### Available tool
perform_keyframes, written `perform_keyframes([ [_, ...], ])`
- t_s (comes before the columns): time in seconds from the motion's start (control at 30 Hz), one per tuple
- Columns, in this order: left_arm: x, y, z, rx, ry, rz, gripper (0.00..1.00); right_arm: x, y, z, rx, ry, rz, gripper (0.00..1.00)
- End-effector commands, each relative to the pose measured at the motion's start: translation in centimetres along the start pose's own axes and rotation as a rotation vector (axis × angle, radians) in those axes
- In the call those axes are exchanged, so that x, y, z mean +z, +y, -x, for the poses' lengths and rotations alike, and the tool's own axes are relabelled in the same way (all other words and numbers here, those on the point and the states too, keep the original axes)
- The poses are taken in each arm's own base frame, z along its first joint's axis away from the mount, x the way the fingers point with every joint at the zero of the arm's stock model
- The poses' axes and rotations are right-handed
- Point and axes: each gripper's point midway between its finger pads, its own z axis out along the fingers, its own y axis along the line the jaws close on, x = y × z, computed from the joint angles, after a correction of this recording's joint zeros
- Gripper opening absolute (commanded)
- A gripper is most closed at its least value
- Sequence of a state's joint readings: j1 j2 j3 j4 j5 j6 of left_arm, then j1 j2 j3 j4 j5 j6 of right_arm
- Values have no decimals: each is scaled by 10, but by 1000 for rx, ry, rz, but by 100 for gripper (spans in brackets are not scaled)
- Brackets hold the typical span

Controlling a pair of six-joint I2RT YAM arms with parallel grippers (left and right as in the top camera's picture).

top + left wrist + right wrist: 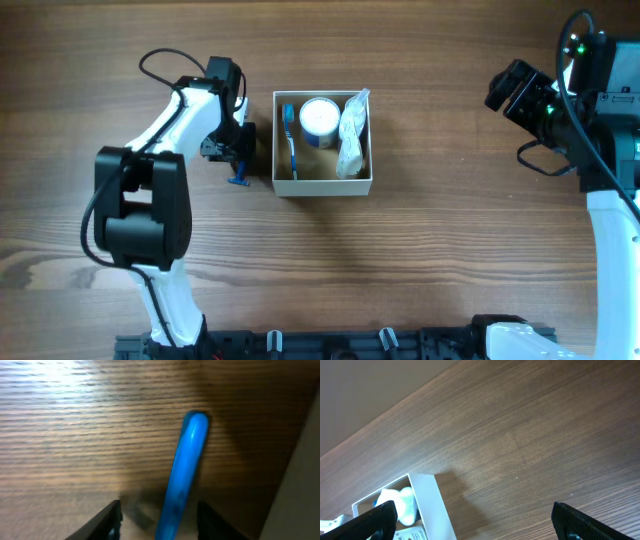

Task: Pack container
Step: 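Grasp the blue razor with the left gripper, then lower the razor into the box and release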

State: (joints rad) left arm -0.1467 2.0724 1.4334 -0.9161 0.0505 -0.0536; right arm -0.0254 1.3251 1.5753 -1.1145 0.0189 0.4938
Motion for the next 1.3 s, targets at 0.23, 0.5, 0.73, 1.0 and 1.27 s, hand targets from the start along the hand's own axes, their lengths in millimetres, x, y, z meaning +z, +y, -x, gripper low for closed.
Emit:
perform_keyframes([
  [0.23,15,1,-12,13,72,-5,7,4,1,-1,8,12,7,100],
  [0.5,-100,-19,10,-10,-103,-43,4,4,1,-1,8,12,7,100],
  [0.73,-158,-82,11,121,-302,-127,4,4,1,-1,8,12,7,100],
  [1.0,-118,-116,20,116,-269,-113,9,4,1,-1,8,13,7,100],
  [1.27,-167,-107,4,84,-340,-112,69,4,1,-1,8,13,7,100],
])
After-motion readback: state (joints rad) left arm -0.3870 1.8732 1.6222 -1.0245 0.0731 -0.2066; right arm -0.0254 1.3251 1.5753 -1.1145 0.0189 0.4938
